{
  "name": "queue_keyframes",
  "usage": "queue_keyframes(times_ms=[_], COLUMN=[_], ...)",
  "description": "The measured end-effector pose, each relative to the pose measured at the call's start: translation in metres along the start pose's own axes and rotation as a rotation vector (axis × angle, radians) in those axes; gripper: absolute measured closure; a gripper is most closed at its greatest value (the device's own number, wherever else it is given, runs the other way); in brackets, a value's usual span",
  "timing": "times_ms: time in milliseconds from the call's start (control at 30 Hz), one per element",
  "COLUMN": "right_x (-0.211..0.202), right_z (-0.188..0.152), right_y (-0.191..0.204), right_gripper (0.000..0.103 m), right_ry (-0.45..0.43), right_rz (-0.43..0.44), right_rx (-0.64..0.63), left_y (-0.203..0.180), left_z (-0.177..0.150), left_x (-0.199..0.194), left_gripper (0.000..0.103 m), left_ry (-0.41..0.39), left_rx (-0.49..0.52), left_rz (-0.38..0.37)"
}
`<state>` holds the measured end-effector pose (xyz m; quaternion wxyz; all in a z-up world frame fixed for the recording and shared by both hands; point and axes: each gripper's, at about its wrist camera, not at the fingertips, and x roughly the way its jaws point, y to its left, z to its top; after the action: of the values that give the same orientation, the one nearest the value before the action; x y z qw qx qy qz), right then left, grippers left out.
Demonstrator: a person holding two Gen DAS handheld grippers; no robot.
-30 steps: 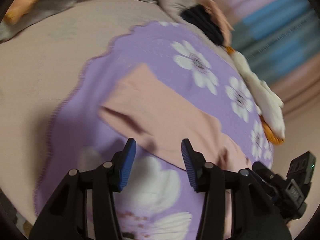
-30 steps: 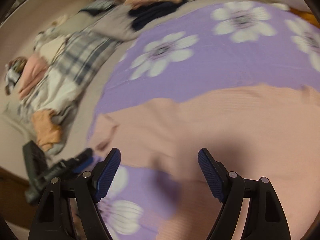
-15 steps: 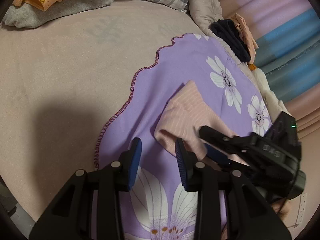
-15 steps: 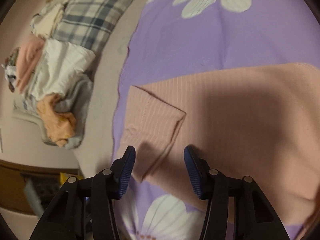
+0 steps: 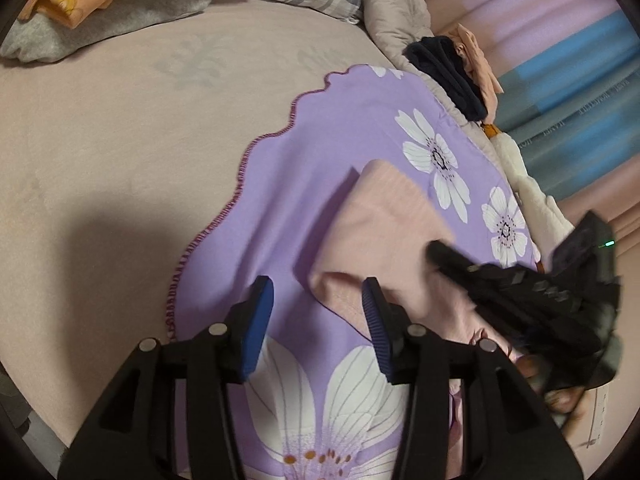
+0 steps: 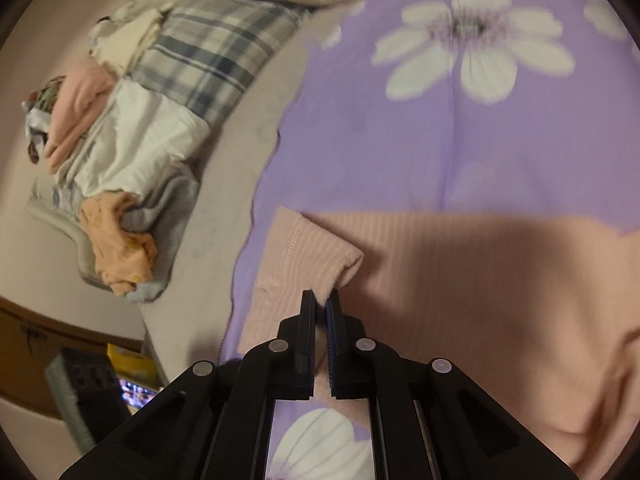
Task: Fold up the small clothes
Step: 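Grasp the pink sleeve cuff with the right tool, then carry the held cuff with the right tool across the sweater body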
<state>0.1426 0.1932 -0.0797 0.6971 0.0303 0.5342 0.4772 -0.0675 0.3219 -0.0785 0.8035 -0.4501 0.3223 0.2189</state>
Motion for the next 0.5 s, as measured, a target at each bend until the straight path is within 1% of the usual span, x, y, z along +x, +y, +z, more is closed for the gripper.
queue_keyframes(times_ms=[67, 200, 367, 467, 500], right_x=[-0.018, -0.061, -0.099, -0.118, -0.121], right_z=[0.004, 0.011, 0.013, 0.011, 0.01], right_y=[0.003, 0.0, -0.008, -0.02, -0.023], right_gripper=[0.097, 0.097, 0.097, 0.097, 0.097], right_ry=[-0.038, -0.122, -0.227, -0.261, -0.264], right_rz=[-0.009, -0.011, -0.043, -0.041, -0.04], right_rx=[-0.021, -0.033, -0.027, -0.004, 0.0], left_y=[-0.004, -0.011, -0.019, -0.025, -0.029], left_z=[-0.001, -0.003, -0.006, -0.008, -0.009], left_x=[-0.002, -0.004, 0.001, 0.003, 0.004], left_gripper=[0.057, 0.053, 0.053, 0.052, 0.051], left_ry=[-0.007, -0.002, 0.012, 0.019, 0.023], left_rx=[0.008, 0.026, 0.045, 0.063, 0.075], left_rz=[-0.021, -0.065, -0.058, -0.064, -0.061])
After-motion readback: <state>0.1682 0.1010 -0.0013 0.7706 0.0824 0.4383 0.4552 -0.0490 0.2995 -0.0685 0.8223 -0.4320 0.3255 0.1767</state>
